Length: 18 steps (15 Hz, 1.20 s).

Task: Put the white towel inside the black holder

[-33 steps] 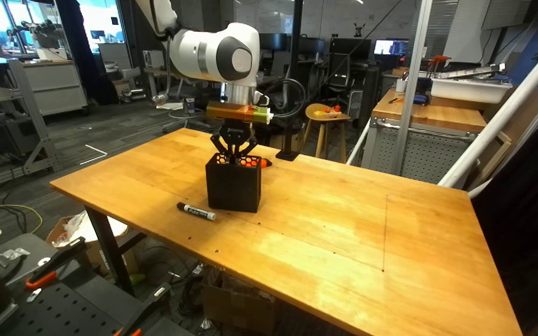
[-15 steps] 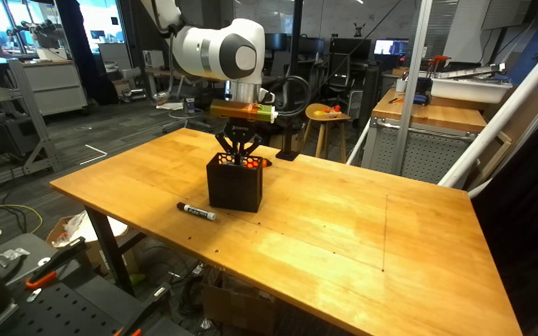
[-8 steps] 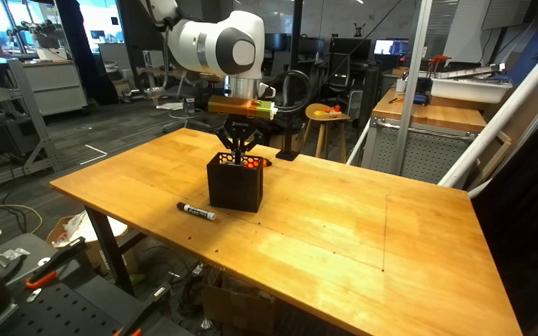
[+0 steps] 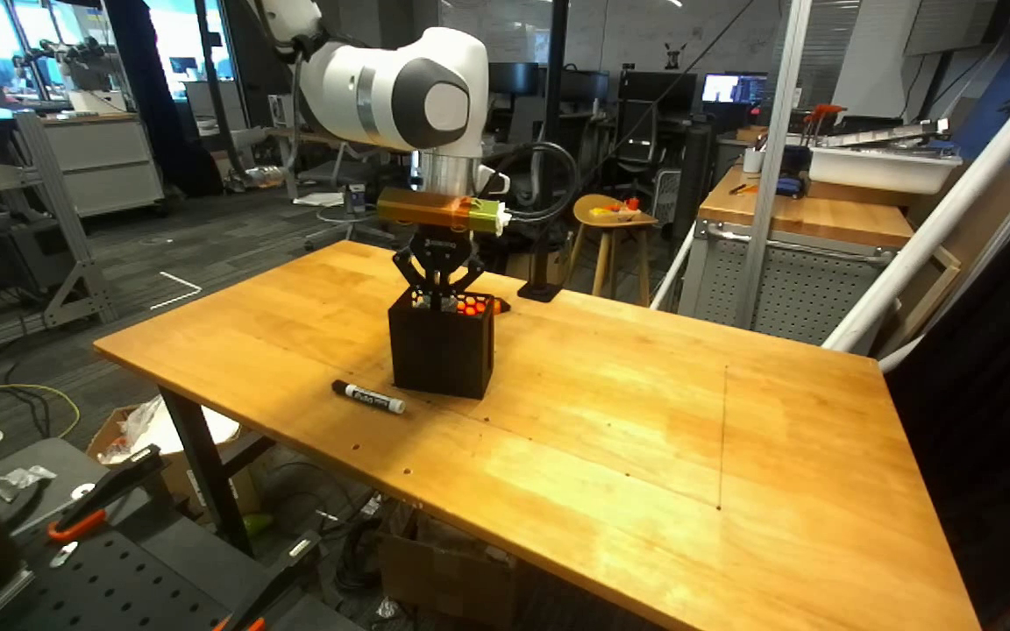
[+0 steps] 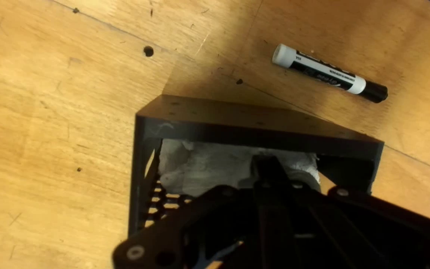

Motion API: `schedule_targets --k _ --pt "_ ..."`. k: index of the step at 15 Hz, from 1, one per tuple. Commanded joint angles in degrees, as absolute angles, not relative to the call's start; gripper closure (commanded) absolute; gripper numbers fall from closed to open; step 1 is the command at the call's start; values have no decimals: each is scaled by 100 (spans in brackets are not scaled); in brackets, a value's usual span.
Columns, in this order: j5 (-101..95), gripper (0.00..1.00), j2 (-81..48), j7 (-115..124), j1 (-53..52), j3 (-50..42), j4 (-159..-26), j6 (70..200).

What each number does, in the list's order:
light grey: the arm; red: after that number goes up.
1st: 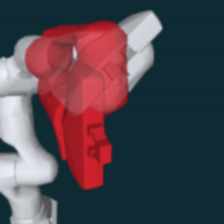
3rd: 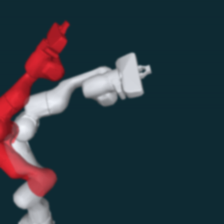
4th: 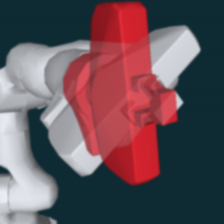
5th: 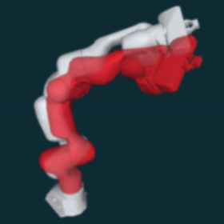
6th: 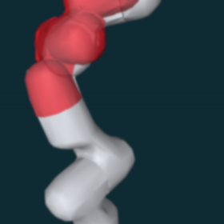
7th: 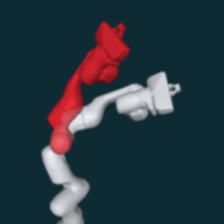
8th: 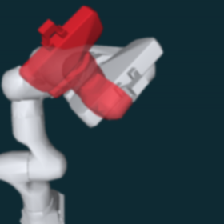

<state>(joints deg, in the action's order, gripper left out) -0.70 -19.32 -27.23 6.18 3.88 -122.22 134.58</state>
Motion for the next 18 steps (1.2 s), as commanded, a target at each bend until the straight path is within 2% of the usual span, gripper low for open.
schedule_targets --k 1,18 --pt "69 100 -1743 -2677 592 404 -12497 13604" --pt "-146 100 -1686 -2597 421 392 -12185 13503"
